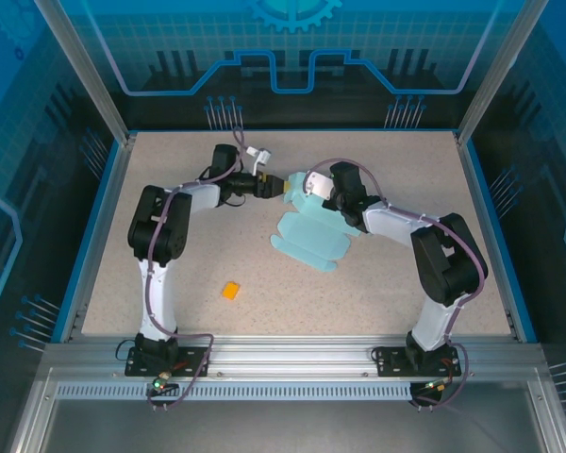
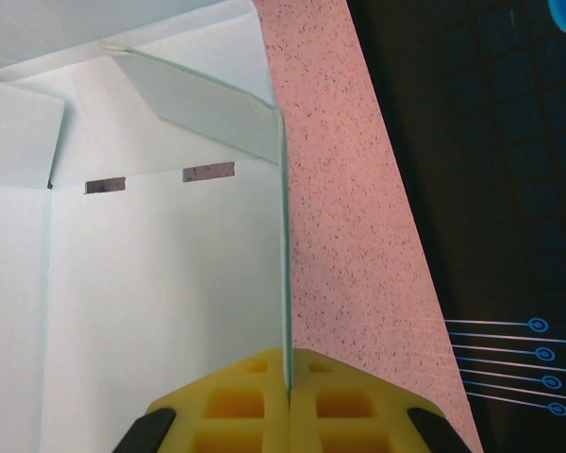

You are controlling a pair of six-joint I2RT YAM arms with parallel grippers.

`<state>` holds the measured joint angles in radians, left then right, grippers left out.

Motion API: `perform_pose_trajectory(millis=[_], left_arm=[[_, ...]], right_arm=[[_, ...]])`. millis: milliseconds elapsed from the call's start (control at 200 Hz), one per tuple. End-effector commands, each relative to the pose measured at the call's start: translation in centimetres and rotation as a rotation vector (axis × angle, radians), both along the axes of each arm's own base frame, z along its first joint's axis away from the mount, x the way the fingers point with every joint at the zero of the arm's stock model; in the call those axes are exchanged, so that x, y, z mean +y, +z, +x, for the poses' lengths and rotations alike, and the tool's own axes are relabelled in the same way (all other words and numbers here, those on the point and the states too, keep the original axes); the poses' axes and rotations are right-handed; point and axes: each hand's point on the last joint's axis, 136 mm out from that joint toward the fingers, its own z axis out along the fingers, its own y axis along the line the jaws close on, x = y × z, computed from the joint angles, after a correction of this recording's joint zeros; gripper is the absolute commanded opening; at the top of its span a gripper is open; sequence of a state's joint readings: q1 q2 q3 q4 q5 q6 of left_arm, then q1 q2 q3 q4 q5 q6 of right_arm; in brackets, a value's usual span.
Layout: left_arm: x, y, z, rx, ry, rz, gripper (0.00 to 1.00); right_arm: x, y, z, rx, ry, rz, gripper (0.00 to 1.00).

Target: Fold the paper box

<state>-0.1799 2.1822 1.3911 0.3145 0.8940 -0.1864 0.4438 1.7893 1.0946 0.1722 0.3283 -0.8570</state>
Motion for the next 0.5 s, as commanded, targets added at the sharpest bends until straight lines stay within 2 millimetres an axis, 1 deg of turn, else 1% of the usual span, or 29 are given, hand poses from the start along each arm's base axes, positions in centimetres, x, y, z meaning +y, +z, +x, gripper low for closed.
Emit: perform_pose_trajectory(millis=[0, 90, 215, 295, 375, 495], left_arm=[[2.1, 2.1, 1.6, -0.029, 0.081, -0.04, 0.71], [2.4, 0.9, 2.4, 0.022, 0.118, -0.025, 0.66], [2.5, -0.8, 3.4, 0.095, 0.147, 0.002, 0.58], [2.3, -1.6, 3.7, 0.13, 0.153, 0.018, 0.55], [1.7, -2.3, 3.6, 0.154, 0.131, 0.03, 0.55], [0.3, -2.4, 3.3, 0.163, 0.086, 0.055, 0.55]], right_arm=[[0.1, 2.2, 0.3, -0.032, 0.006, 0.032, 0.0], [0.2, 2.3, 0.4, -0.034, 0.005, 0.034, 0.0], [0.1, 2.4, 0.4, -0.034, 0.004, 0.033, 0.0], [0.2, 2.4, 0.4, -0.034, 0.004, 0.033, 0.0], [0.1, 2.5, 0.4, -0.035, 0.002, 0.035, 0.0], [0.3, 2.6, 0.5, -0.034, 0.002, 0.038, 0.0]])
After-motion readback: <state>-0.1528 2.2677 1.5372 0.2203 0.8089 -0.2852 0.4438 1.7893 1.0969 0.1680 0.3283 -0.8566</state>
